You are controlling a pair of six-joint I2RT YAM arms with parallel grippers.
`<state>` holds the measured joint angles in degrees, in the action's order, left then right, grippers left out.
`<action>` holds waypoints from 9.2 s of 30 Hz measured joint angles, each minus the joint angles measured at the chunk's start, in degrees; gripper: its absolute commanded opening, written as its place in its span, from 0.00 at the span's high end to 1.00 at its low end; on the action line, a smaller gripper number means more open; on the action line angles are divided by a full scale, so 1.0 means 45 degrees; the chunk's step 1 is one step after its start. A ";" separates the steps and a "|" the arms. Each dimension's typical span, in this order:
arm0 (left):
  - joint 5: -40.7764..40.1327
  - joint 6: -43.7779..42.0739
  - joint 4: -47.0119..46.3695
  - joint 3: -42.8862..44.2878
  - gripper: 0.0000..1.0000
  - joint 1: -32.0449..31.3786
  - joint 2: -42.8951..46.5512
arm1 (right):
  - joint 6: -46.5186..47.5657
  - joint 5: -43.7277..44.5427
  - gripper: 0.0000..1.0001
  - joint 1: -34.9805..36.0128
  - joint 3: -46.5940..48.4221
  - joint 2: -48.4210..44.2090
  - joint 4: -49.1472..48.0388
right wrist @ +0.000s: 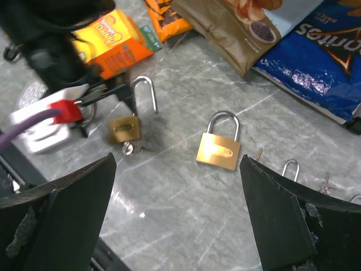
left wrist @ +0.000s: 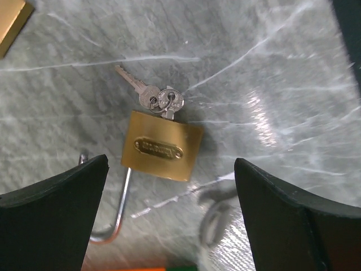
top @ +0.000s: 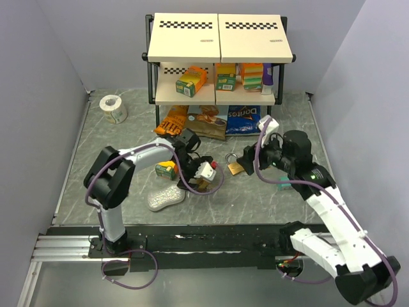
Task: Lock with the key
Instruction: Pick up the lock from the center of the board, then lock the lock.
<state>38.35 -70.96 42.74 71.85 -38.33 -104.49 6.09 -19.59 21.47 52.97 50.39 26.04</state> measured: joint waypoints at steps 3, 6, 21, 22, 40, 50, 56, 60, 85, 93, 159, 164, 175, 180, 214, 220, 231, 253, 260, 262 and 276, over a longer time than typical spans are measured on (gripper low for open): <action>-0.0301 -0.0559 -0.0015 0.0189 0.02 -0.0131 -0.0568 | 0.0219 -0.0306 0.01 -0.0015 -0.0180 -0.0593 0.0316; -0.0646 -0.1093 0.0005 0.0189 0.05 -0.0199 -0.0918 | 0.0291 -0.0733 0.01 -0.0034 -0.0316 -0.0952 0.0651; -0.0821 -0.2302 0.0908 0.1015 0.60 -0.0335 -0.1860 | 0.0024 -0.3390 0.01 -0.1297 0.0078 0.0510 0.2424; -0.0816 -0.2244 0.0889 0.1030 0.70 -0.0335 -0.1860 | -0.0063 -0.3580 0.01 -0.1496 0.0126 0.0651 0.2477; -0.0549 0.1574 -0.2021 0.0291 0.99 -0.0952 0.1894 | -0.0797 -0.8009 0.05 -0.3764 0.0058 0.3604 0.3138; -0.1307 0.2453 -0.3546 -0.0427 0.99 -0.2404 0.4653 | -0.1773 -0.9355 0.05 -0.2079 0.0063 0.3818 0.1506; -0.1753 0.3007 -0.3949 -0.0476 0.99 -0.2905 0.5022 | -0.2161 -0.9641 0.23 -0.1117 0.0063 0.3920 0.0631; -0.1977 0.3240 -0.4187 -0.0505 0.99 -0.3060 0.5187 | -0.2822 -0.9947 0.42 -0.0903 0.0063 0.4201 -0.0097; -0.2603 0.4308 -0.4503 -0.0631 0.19 -0.3070 0.5678 | -0.4080 -1.1084 1.00 -0.1253 0.0107 0.4930 -0.0607; -0.0549 0.7057 -0.3973 -0.0631 0.20 0.0461 0.6815 | -0.2482 -1.1162 1.00 -0.1773 0.0801 0.4245 0.0359; 0.3249 1.1424 -0.2929 -0.1355 0.99 -0.0617 0.8471 | 0.3905 -0.8412 0.11 0.1865 0.3254 0.1676 0.3725; 0.3487 1.1880 -0.2890 -0.1399 0.99 -0.0413 0.8500 | 0.4017 -0.8199 0.11 0.1865 0.3099 0.1394 0.3716; 0.3750 1.3202 -0.3774 -0.1428 0.99 -0.0403 0.8694 | 0.3852 -0.8573 0.39 0.1865 0.2773 0.1642 0.3109; 0.3740 1.3566 -0.4109 -0.1496 0.99 -0.0403 0.8694 | 0.3657 -0.8854 0.64 0.1875 0.2773 0.1773 0.2827; 0.4119 1.7078 -0.6669 -0.2385 0.99 -0.0806 0.8053 | 0.0665 -0.9520 1.00 0.2001 0.2618 0.2555 0.2064; 0.4337 1.7622 -0.6776 -0.2390 0.99 -0.0835 0.7796 | 0.0296 -0.9520 0.99 0.2059 0.2453 0.2584 0.2098; 0.4075 1.5076 -0.5935 -0.2463 0.99 -0.0758 0.7907 | 0.2307 -0.9534 0.32 0.1418 0.3308 0.3026 0.2914; 0.3619 1.2964 -0.4231 -0.2463 0.99 -0.0165 0.8092 | 0.5858 -0.9112 0.65 0.0364 0.4012 0.3536 0.6611; 0.3648 1.2968 -0.4104 -0.2463 0.99 0.0199 0.8092 | 0.6339 -0.9122 1.00 0.0466 0.4017 0.3750 0.6790; 0.3818 1.2925 -0.4007 -0.2463 0.99 0.0355 0.8092 | 0.6552 -0.9170 1.00 0.0505 0.4017 0.3750 0.6795; 0.4119 1.0486 -0.1889 -0.2463 0.99 0.2866 0.7975 | 0.6275 -0.7844 1.00 -0.1054 0.3177 0.4085 0.6455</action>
<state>56.88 -23.77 34.24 60.77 -25.43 -68.60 34.33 -54.89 16.73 67.26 68.77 55.09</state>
